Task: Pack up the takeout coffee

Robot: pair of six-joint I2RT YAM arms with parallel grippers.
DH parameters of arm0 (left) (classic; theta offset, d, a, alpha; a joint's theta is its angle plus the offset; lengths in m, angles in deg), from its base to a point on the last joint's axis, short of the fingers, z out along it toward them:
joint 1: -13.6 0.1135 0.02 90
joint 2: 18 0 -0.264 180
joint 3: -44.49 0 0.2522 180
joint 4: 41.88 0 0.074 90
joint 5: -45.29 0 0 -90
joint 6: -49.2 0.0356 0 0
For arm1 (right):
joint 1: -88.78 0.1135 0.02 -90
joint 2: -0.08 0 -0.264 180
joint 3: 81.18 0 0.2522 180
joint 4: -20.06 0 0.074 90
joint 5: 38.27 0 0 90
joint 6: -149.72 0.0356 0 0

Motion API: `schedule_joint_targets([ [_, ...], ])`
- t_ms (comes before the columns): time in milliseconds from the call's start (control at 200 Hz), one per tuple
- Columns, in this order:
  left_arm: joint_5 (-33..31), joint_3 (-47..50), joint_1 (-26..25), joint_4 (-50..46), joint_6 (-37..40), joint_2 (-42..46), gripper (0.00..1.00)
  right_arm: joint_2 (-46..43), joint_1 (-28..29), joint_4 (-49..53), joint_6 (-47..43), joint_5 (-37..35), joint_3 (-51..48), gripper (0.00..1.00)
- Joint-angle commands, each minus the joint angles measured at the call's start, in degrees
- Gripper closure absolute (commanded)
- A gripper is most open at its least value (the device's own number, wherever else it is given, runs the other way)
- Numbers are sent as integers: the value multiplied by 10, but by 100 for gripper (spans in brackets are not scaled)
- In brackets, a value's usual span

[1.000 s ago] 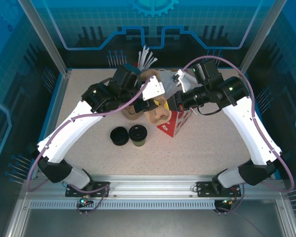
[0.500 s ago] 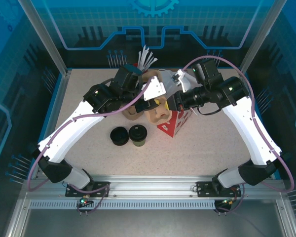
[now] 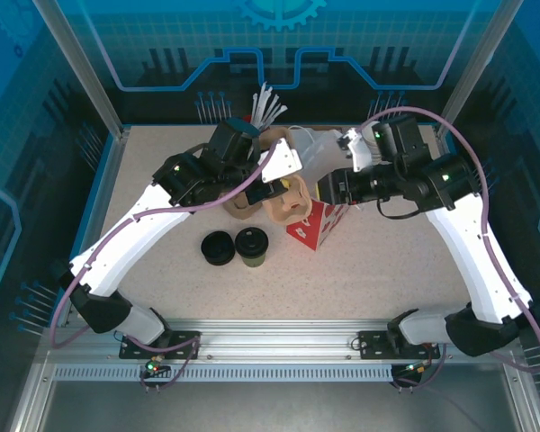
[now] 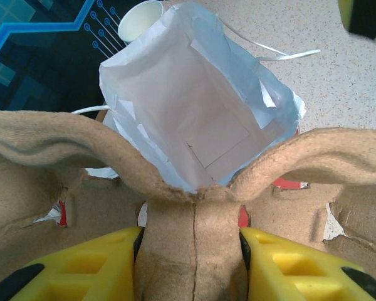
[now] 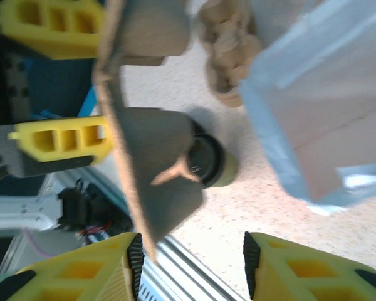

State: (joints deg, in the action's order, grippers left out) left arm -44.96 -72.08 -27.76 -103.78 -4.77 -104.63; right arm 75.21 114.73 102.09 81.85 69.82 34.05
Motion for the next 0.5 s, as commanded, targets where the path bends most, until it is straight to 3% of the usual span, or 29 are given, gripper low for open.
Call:
schedule_joint_targets([
  [0,-6,5,7,10,-10,18,58,-23,-25,-1,40,-112,-27,46],
  [185,18,3,25,14,-46,25,60,-26,-63,-19,85,-192,-65,40],
  [495,48,9,41,23,-67,36,60,44,-75,-67,120,-206,-84,38],
])
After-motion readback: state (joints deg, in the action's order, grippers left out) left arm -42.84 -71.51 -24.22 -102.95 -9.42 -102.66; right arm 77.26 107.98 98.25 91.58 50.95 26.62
